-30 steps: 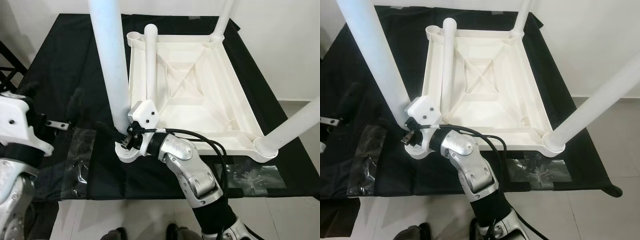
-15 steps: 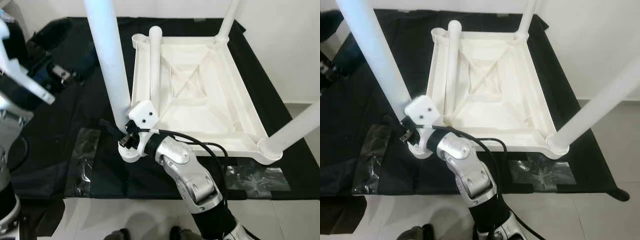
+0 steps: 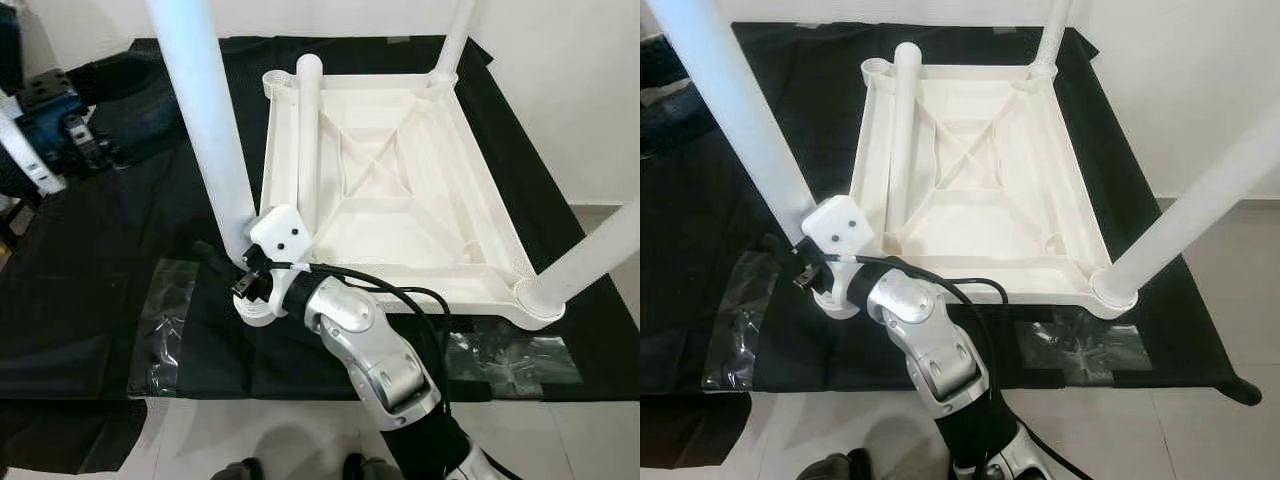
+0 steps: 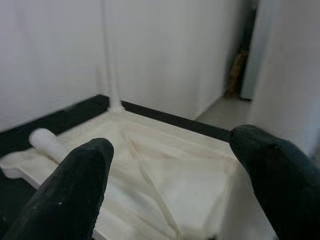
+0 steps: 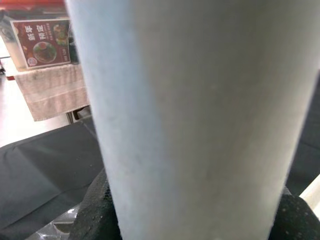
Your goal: Building children table
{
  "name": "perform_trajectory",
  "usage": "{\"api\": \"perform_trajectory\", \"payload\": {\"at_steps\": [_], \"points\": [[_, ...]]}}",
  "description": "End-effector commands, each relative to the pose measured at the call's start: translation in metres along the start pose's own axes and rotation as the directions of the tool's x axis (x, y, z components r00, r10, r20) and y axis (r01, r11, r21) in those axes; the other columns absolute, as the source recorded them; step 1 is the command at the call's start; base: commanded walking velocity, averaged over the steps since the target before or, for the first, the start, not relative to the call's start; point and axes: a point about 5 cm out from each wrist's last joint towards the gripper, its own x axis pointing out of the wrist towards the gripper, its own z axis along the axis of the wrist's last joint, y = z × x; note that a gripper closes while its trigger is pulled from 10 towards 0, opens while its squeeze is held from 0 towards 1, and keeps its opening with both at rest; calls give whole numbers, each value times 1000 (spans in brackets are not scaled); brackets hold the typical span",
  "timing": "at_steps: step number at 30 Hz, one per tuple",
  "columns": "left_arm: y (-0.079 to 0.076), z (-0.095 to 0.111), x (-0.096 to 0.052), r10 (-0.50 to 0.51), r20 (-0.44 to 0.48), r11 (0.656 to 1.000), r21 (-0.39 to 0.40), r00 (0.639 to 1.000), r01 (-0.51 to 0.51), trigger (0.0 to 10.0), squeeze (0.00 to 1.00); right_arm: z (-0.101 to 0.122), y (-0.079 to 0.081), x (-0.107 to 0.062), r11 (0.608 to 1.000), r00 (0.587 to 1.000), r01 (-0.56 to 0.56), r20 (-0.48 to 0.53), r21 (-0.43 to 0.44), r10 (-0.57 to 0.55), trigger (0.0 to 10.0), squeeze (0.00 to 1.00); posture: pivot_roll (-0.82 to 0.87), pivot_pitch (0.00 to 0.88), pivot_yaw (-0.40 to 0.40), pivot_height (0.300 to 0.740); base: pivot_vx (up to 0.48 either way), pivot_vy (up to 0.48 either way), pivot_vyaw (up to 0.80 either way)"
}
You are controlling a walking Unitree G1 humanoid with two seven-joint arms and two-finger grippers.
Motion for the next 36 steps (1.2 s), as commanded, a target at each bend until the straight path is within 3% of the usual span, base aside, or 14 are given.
{"api": "perform_trajectory", "payload": {"at_steps": [1, 3, 4, 9, 14, 24, 28, 29, 36], "points": [[-10, -4, -5, -118, -38, 993, -16, 992, 117, 10000, 984, -56, 13, -3, 980, 970, 65, -244, 188, -18, 10000, 0, 100, 209, -16, 740, 0, 0, 0], [-10, -7, -9, -124, -48, 992, -32, 991, 122, 10000, 984, -55, 13, -3, 980, 970, 64, -243, 188, -17, 10000, 0, 100, 209, -16, 740, 0, 0, 0], [-15, -12, -13, -161, -54, 985, -71, 985, 157, 10000, 0, -55, 13, -3, 980, 970, 62, -243, 187, -15, 10000, 0, 97, 206, -19, 740, 0, 0, 0], [-24, -18, -11, -232, -22, 968, -109, 973, 228, 10000, 0, -56, 14, -4, 981, 970, 59, -242, 186, -13, 10000, 0, 93, 204, -20, 740, 0, 0, 0], [-27, -26, 11, -243, 28, 962, -118, 970, 244, 10000, 0, -54, 16, -3, 983, 972, 41, -236, 181, 3, 10000, 0, 87, 195, -20, 740, 0, 0, 0], [-13, -25, 30, -160, 52, 982, -92, 986, 164, 10000, 0, -50, 20, -2, 987, 976, 6, -217, 161, 30, 10000, 0, 80, 194, -11, 740, 0, 0, 0], [-14, -24, 34, -179, 47, 980, -81, 983, 182, 10000, 0, -50, 20, -2, 987, 975, 2, -218, 161, 34, 10000, 0, 77, 196, -10, 740, 0, 0, 0], [-16, -24, 36, -209, 32, 975, -72, 977, 211, 0, 0, -50, 20, -2, 987, 975, -1, -219, 160, 36, 10000, 0, 78, 195, -10, 740, 0, 0, 0], [-24, -12, 34, -293, -20, 954, -70, 956, 291, 0, 0, -50, 15, -2, 990, 977, -16, -210, 138, 45, 10000, 0, 86, 190, -5, 740, 0, 0, 0]]}}
